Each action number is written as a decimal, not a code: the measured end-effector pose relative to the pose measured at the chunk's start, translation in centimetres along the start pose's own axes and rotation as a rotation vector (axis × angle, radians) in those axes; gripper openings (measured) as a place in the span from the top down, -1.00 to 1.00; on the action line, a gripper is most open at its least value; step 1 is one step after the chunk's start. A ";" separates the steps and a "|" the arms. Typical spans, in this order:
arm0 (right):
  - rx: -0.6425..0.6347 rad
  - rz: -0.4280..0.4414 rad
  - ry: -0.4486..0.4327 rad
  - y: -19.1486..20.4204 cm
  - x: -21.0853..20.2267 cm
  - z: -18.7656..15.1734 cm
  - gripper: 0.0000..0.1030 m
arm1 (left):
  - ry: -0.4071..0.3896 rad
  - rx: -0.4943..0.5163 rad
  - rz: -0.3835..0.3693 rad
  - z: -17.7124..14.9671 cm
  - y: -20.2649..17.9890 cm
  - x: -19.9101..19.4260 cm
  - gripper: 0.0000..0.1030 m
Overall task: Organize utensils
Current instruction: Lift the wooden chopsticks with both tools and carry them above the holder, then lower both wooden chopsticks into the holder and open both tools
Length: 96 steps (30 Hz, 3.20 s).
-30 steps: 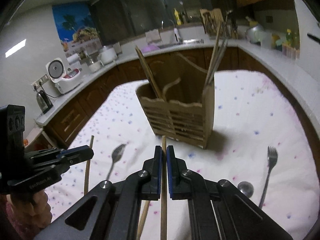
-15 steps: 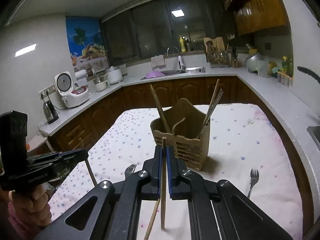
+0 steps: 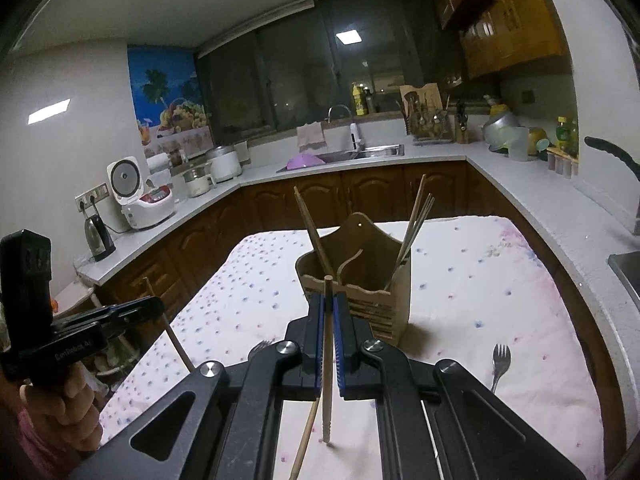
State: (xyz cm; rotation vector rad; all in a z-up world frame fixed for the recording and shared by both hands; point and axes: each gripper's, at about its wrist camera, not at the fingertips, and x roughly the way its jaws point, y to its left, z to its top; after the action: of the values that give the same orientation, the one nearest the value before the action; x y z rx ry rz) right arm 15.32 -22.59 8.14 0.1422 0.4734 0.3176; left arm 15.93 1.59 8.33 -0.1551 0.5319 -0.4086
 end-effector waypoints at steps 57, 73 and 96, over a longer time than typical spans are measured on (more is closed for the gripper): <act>0.034 -0.105 -0.231 -5.7 6.7 9.9 0.91 | -0.297 0.050 0.087 13.2 0.5 11.9 0.91; 0.137 -0.093 -0.093 -8.3 10.9 5.8 0.91 | -0.140 -0.063 0.089 8.7 3.4 16.9 0.90; 0.146 -0.103 -0.086 -8.2 11.1 5.4 0.90 | -0.122 -0.047 0.103 8.9 3.8 17.0 0.88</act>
State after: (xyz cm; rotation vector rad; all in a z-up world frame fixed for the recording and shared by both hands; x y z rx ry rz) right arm 29.39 -26.91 6.54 0.2711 0.4168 0.1749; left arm 35.13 -1.70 7.12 -0.1964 0.4274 -0.2846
